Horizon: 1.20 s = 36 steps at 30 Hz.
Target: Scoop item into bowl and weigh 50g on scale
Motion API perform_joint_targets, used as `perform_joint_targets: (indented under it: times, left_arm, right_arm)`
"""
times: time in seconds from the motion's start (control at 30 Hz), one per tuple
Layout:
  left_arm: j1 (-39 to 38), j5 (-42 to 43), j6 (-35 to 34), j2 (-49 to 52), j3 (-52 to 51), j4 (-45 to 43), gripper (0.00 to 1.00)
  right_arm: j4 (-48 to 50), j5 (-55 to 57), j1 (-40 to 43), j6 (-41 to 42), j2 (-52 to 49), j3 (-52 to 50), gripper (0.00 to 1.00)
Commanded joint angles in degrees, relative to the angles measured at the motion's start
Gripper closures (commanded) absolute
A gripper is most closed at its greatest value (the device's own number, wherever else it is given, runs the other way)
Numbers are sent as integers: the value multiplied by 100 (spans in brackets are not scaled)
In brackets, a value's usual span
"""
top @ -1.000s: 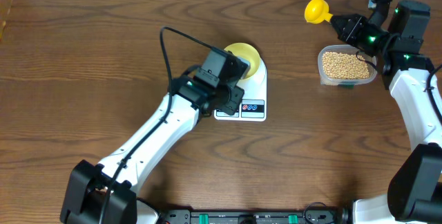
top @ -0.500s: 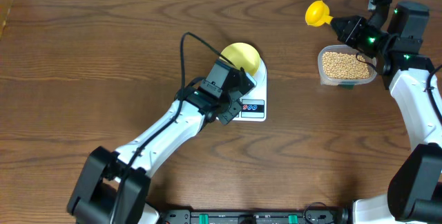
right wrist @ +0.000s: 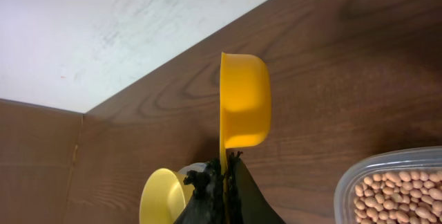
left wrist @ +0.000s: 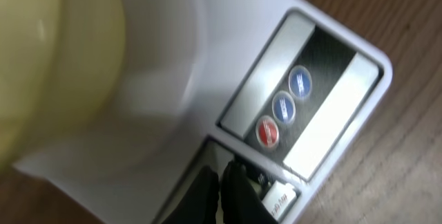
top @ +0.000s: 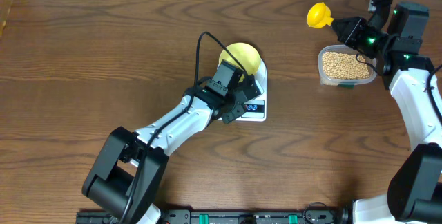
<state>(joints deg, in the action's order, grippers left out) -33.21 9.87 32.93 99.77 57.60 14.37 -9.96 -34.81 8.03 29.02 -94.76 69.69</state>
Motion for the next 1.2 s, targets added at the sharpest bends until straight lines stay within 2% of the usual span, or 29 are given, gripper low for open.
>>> perform_joint_targets:
  times: [0.0,0.5,0.63,1.17]
  left_arm:
    - [-155,109,114,-20,-11,-227,92]
    - [-260,107,138,22,-31,-251,92]
    - [-260,109,487,24,-107,-254,92]
    - [-260,129,868,122,-131,-258,92]
  right_arm:
    - [-17,39,28,-103,146,118,99]
    - [-122,39,28,-103,146,118,99]
    - [-118,42,28,-103,146,118,99]
    - [-120,109,28,-101,146,118,99]
